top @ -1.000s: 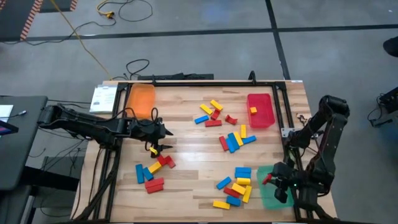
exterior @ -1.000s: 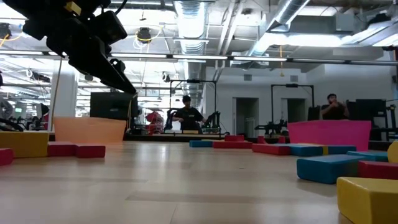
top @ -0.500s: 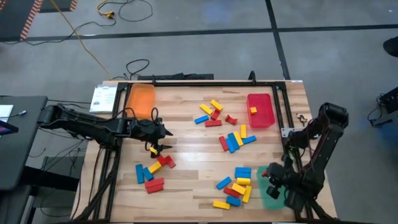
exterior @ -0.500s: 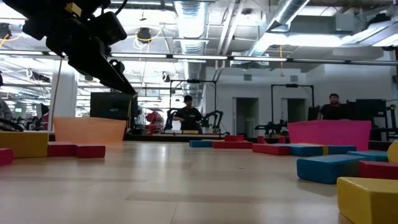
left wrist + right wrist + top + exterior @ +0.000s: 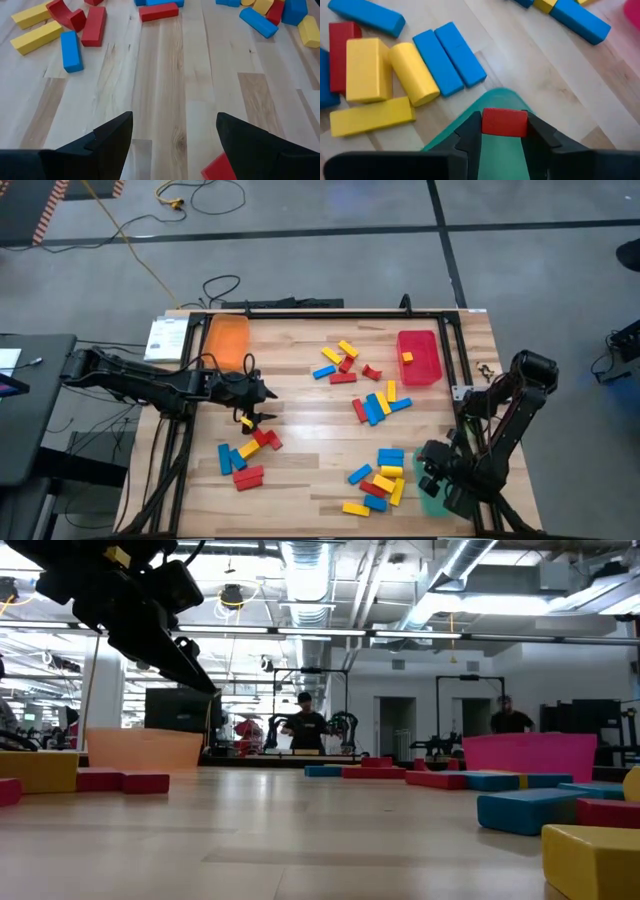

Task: Sort blocks
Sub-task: Put the red rectangle block into the green bin, then put the blue rectangle block into the orange bin

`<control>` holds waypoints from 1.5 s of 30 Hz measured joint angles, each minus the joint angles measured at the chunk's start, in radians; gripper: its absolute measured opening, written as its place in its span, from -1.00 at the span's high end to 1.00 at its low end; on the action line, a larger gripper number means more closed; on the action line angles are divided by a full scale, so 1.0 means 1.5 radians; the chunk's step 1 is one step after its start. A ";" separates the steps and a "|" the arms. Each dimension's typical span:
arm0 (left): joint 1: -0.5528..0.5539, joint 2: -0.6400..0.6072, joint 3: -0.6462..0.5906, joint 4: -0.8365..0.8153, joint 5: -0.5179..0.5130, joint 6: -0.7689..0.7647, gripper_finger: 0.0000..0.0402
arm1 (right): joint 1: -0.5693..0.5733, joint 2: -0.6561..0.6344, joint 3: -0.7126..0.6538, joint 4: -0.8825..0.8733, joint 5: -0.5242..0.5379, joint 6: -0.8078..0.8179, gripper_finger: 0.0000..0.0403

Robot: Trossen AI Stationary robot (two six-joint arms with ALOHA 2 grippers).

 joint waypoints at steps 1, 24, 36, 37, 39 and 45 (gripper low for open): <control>0.000 0.000 0.000 -0.002 0.001 0.000 -0.40 | -0.002 0.000 0.000 -0.001 0.001 -0.001 0.33; 0.000 0.000 0.000 -0.034 0.006 0.005 -0.40 | -0.030 -0.010 0.020 -0.025 0.002 -0.036 0.02; -0.001 0.000 0.023 -0.199 0.006 -0.005 -0.40 | -0.041 -0.010 0.128 -0.167 0.020 -0.063 0.02; -0.001 0.000 0.025 -0.222 0.006 -0.014 -0.40 | -0.045 -0.010 0.133 -0.167 0.029 -0.072 0.02; -0.007 -0.001 0.026 -0.266 0.011 -0.035 -0.40 | -0.055 -0.010 0.143 -0.165 0.045 -0.093 0.02; -0.073 -0.001 0.027 -0.317 0.078 -0.083 -0.40 | -0.094 -0.010 0.152 -0.155 0.071 -0.172 0.02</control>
